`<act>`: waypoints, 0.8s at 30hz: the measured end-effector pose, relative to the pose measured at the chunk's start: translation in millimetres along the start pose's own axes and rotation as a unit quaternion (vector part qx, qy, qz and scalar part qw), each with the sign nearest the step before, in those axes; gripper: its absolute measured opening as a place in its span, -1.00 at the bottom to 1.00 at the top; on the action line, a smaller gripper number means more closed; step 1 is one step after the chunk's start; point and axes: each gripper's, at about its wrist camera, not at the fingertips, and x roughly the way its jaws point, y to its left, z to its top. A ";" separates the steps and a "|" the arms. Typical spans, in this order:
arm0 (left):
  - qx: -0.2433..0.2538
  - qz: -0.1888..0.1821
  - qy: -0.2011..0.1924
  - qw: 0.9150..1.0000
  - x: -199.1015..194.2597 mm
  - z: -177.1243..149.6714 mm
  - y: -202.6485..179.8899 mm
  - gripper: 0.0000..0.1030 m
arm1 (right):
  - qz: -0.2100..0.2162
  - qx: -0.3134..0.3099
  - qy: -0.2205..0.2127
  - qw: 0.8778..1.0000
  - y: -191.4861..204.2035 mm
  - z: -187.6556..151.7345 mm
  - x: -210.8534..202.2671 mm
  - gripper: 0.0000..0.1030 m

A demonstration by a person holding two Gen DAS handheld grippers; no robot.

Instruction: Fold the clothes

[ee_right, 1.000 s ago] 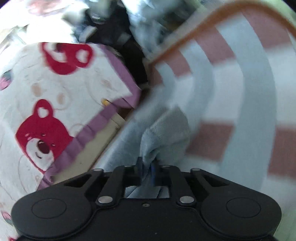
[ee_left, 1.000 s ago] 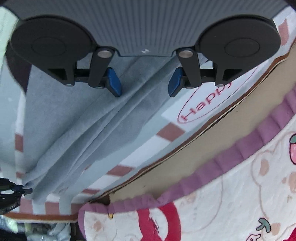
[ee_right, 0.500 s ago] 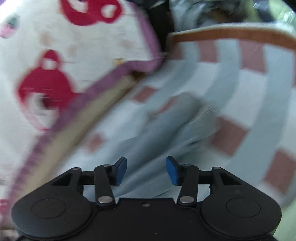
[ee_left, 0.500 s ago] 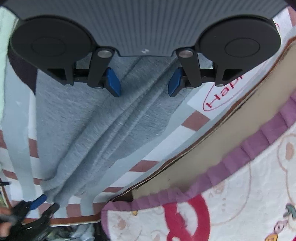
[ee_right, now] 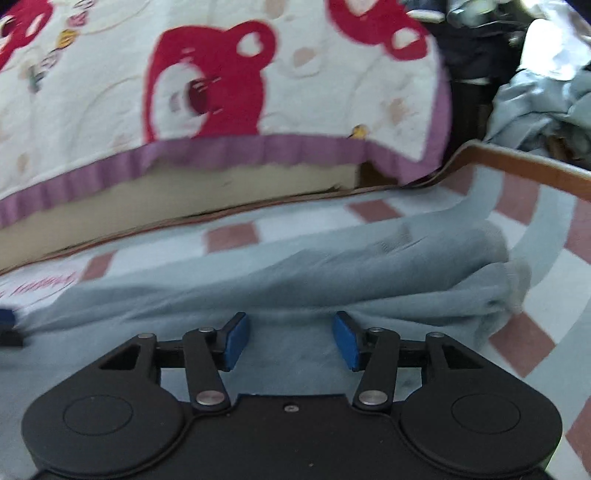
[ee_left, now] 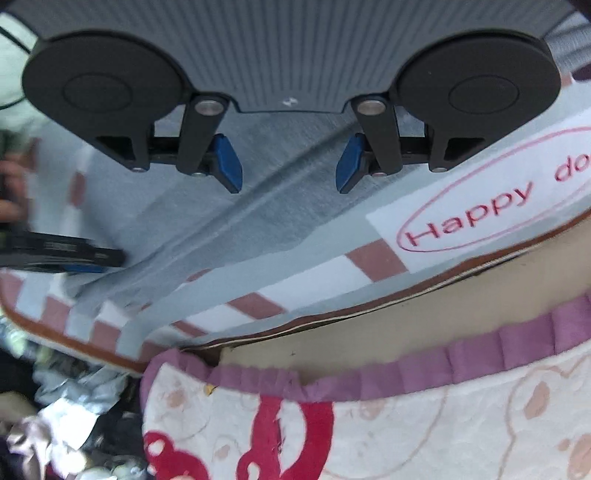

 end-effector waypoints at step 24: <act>-0.119 0.275 0.051 0.953 -112.6 -74.9 128.3 -0.11 | -0.015 -0.059 0.058 0.996 4.5 18.1 36.6 0.15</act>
